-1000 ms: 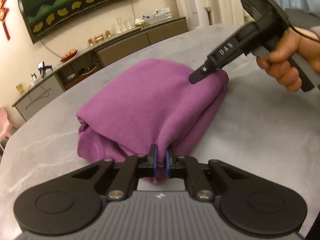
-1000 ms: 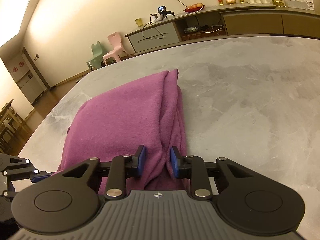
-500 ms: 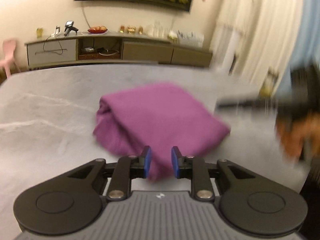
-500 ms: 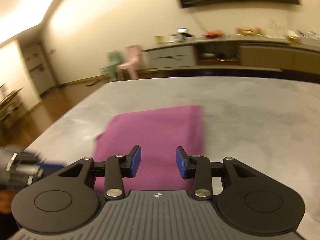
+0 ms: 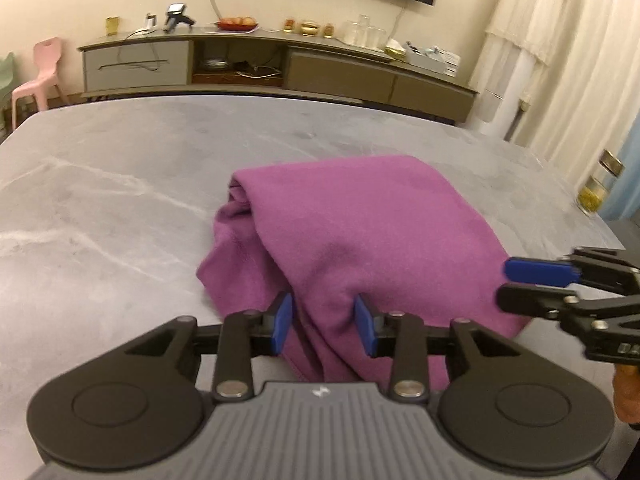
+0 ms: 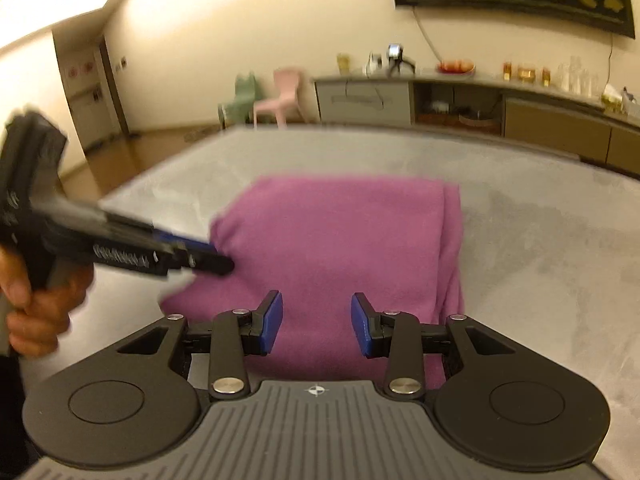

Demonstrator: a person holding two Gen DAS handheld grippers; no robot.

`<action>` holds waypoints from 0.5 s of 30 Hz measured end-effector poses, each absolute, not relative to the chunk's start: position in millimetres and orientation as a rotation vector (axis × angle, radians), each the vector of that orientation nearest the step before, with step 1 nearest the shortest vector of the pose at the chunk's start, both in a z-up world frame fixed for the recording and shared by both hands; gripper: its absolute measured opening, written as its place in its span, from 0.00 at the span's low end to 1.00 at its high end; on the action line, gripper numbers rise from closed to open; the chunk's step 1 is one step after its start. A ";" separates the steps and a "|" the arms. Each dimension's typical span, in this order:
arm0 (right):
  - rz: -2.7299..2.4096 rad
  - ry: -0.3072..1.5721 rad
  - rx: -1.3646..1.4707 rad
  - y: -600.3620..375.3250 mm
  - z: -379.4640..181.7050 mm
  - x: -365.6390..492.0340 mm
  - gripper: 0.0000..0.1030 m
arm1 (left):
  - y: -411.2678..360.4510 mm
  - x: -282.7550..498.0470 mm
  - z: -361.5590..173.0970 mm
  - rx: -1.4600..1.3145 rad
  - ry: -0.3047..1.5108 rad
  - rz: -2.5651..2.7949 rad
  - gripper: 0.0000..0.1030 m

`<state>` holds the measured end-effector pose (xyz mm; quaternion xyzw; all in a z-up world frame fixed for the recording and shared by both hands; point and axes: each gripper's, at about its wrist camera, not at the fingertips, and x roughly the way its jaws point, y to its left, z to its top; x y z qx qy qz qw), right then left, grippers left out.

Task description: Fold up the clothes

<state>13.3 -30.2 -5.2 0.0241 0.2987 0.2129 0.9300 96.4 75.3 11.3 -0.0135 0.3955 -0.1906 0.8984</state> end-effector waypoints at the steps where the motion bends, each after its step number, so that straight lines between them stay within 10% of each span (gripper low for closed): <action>1: 0.434 0.590 0.055 -31.8 -0.7 10.8 0.39 | 75.6 101.8 8.2 -0.033 0.834 -0.388 0.37; 15: 0.238 0.684 -0.006 -64.7 -23.6 32.2 0.40 | 14.5 163.6 2.4 0.009 0.869 -0.378 0.36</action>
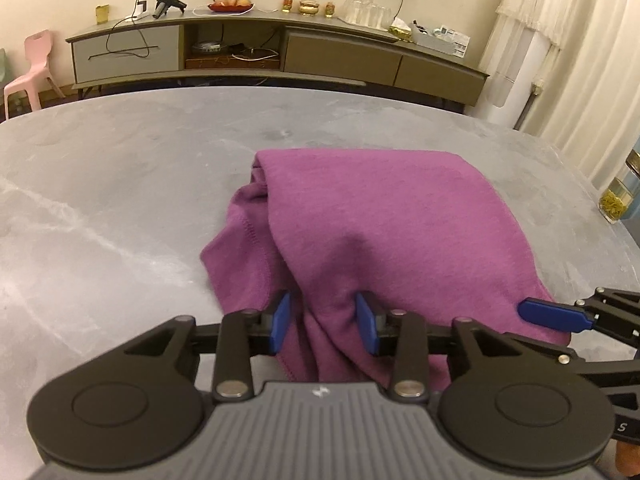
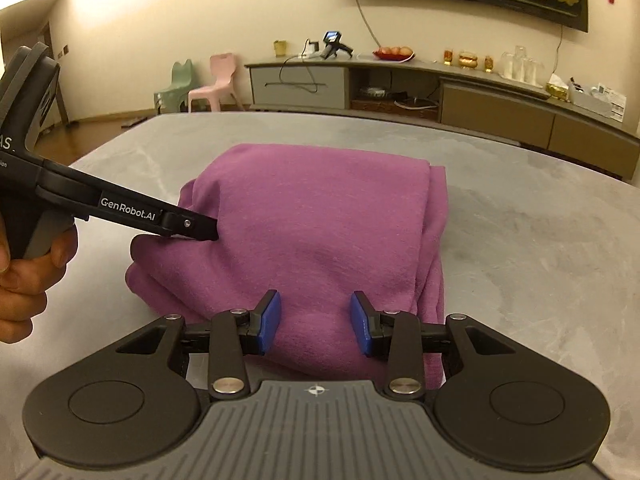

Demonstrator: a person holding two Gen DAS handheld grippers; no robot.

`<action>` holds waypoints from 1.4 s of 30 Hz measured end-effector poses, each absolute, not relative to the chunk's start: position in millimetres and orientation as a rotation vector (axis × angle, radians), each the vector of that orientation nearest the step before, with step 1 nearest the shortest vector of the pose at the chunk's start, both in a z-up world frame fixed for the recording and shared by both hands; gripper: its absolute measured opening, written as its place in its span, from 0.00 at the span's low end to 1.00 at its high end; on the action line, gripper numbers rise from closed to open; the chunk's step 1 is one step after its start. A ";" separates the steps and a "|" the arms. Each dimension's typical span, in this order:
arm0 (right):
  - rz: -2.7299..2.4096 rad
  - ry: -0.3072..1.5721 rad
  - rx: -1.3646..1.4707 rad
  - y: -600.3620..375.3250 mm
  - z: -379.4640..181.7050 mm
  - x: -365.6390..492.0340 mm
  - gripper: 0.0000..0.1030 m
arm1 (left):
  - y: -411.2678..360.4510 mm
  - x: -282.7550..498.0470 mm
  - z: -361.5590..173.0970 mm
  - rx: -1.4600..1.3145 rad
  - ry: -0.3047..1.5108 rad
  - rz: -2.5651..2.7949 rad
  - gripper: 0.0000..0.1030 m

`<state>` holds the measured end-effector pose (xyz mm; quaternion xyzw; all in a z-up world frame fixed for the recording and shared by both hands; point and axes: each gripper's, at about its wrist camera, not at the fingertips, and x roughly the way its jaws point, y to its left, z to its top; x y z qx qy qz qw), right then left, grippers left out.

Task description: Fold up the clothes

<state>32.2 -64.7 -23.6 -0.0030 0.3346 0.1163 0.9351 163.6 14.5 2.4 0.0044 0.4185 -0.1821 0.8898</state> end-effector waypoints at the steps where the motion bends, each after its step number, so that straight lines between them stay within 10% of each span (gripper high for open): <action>1: 0.239 0.693 -0.014 -62.8 -21.5 31.6 0.41 | 13.7 163.1 2.3 0.013 0.870 -0.375 0.36; 32: 0.195 0.810 0.087 -25.8 9.2 188.8 0.43 | 23.1 128.4 -8.9 -0.072 0.873 -0.536 0.36; 42: 0.132 0.688 0.143 -66.6 15.0 122.0 0.59 | 24.1 123.0 -5.6 -0.092 0.887 -0.498 0.37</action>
